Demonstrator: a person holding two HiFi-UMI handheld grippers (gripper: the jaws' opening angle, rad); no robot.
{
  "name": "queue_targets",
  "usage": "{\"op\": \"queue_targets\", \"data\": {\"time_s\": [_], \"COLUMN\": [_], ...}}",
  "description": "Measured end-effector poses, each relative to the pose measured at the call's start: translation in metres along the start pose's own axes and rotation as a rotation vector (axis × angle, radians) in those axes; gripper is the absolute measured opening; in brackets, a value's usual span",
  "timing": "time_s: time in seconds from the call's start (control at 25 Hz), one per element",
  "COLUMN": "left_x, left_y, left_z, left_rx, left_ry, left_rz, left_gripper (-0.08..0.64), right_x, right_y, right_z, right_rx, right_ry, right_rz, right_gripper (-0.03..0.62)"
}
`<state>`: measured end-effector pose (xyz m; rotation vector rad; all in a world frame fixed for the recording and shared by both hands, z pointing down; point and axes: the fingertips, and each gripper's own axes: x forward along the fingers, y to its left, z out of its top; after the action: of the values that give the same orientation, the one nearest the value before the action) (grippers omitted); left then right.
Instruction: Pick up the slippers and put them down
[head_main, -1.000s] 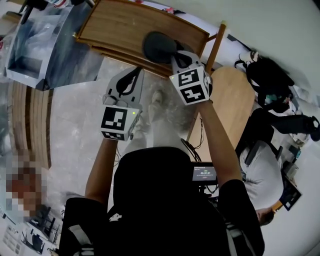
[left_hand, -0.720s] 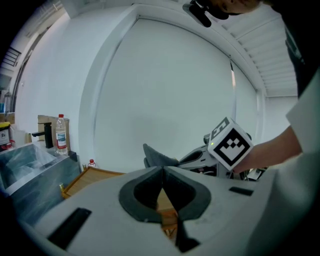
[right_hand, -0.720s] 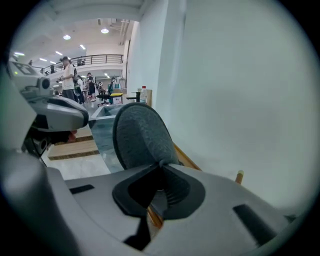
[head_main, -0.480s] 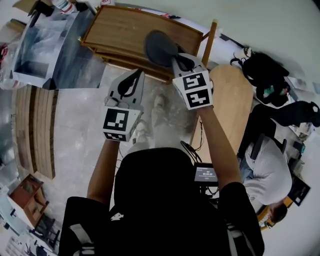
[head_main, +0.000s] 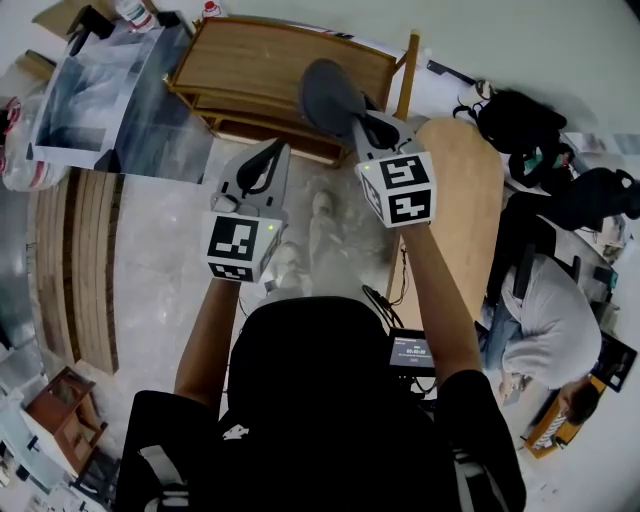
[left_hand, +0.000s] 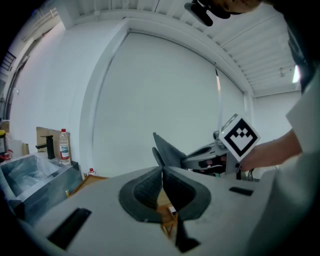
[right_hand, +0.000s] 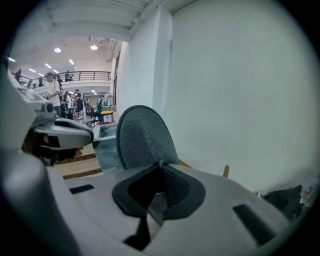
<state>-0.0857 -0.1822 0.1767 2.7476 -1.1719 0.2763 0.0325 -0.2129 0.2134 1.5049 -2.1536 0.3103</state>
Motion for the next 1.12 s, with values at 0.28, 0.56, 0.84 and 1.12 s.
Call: {"op": "queue_targets", "data": {"time_s": [0.28, 0.56, 0.84, 1.12], "left_x": [-0.027, -0.029, -0.019, -0.023], "left_y": [-0.023, -0.040, -0.063, -0.091], "left_z": [-0.003, -0.025, -0.041, -0.079], "left_rx": [0.014, -0.017, -0.035, -0.104], "left_ry": [-0.008, 0.028, 0.066, 0.121], "left_rz": [-0.045, -0.072, -0.076, -0.034], "left_gripper": [0.006, 0.006, 0.006, 0.006], "right_x": [-0.045, -0.073, -0.089, -0.106], "right_y": [0.017, 0.018, 0.008, -0.003], "right_z": [-0.010, -0.029, -0.060, -0.096], "right_rx": [0.025, 0.072, 0.122, 0.163], "right_ry": [-0.027, -0.039, -0.036, -0.063], "right_rz": [-0.040, -0.065, -0.061, -0.038], "right_gripper": [0.003, 0.003, 0.003, 0.003]}}
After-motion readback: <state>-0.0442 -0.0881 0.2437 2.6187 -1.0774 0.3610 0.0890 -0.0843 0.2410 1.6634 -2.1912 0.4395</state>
